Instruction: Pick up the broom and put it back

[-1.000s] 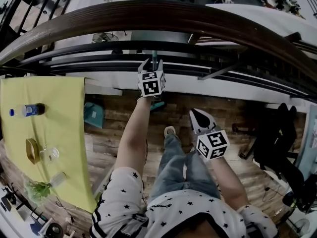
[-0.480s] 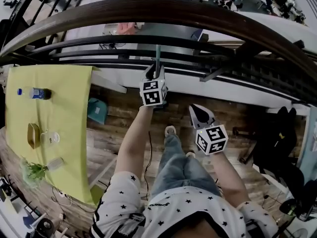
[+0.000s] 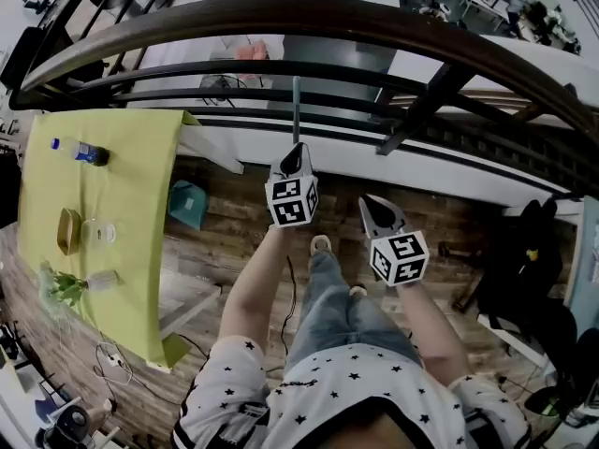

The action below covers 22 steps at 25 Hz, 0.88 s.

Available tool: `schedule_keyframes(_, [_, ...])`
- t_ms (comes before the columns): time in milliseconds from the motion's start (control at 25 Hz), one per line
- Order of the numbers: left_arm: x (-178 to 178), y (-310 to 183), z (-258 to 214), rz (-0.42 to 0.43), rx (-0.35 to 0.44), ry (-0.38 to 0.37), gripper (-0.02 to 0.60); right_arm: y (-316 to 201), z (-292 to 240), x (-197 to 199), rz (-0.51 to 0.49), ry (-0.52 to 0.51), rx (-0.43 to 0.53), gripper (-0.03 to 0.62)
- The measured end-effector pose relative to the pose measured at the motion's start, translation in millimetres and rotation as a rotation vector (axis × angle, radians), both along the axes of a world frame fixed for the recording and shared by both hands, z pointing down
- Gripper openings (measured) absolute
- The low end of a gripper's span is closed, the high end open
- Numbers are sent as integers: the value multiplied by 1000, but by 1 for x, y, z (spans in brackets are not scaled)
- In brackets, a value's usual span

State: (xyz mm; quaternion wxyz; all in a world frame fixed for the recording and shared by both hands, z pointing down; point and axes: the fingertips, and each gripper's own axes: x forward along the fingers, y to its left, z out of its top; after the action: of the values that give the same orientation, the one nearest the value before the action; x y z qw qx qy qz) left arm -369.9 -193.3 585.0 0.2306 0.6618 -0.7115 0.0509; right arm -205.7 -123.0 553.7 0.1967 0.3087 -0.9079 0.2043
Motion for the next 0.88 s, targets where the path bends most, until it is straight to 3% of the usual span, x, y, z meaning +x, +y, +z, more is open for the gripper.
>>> schedule_keyframes(320, [68, 64, -43, 30, 32, 35, 12, 32, -26, 43, 4, -28, 38, -6])
schedule_keyframes(880, [161, 164, -90, 76, 19, 100, 13, 98, -64, 111, -2, -57, 80, -6])
